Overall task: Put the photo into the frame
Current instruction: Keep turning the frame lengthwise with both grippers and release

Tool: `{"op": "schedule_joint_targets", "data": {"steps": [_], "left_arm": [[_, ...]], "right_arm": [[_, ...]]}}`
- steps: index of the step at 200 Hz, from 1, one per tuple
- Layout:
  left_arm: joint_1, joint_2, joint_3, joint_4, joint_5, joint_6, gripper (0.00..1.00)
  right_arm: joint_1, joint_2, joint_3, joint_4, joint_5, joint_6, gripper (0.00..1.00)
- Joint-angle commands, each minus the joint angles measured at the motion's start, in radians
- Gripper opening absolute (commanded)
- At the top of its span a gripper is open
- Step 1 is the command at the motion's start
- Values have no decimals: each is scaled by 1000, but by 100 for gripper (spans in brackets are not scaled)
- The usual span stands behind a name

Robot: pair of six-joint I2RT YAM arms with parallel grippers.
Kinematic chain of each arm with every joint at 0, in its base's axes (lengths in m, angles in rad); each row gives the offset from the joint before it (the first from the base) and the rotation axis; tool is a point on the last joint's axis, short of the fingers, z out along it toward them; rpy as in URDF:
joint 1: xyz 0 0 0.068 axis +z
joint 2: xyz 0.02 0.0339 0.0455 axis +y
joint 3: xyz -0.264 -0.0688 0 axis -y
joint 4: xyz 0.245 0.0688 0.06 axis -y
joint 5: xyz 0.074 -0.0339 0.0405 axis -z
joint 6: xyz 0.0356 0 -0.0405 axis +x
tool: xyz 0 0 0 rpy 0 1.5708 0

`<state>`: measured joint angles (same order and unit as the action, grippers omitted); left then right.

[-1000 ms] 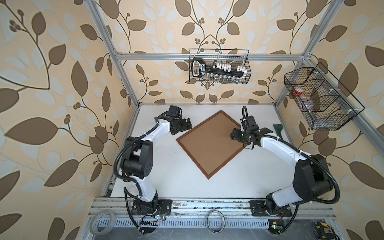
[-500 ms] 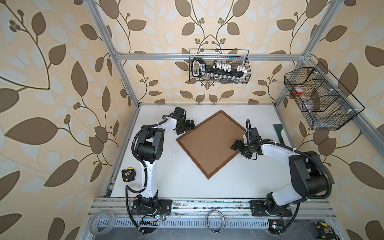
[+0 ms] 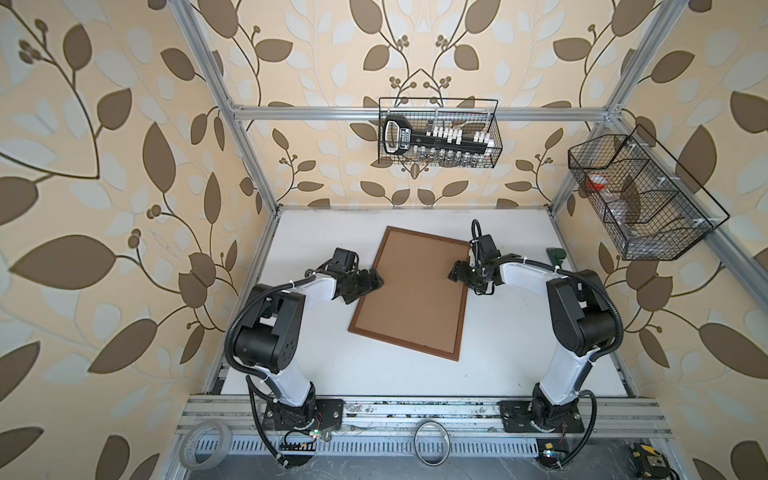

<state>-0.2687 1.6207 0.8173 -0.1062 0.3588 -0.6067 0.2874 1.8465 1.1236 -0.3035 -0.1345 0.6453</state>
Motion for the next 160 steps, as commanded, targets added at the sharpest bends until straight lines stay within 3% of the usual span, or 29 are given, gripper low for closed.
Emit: {"op": "schedule_joint_targets", "data": {"steps": [1, 48, 82, 118, 160], "left_arm": [[-65, -43, -74, -73, 102, -81, 93], [11, -172, 43, -421, -6, 112, 91], [26, -292, 9, -626, -87, 185, 78], [-23, -364, -50, -619, -162, 164, 58], [-113, -245, -38, -631, -165, 191, 54]], "right_arm": [[42, 15, 23, -16, -71, -34, 77], [34, -49, 16, -97, -16, -117, 77], [39, -148, -71, -133, -11, -147, 77], [49, -222, -149, -124, -33, -142, 76], [44, -234, -172, -120, -37, -154, 76]]}}
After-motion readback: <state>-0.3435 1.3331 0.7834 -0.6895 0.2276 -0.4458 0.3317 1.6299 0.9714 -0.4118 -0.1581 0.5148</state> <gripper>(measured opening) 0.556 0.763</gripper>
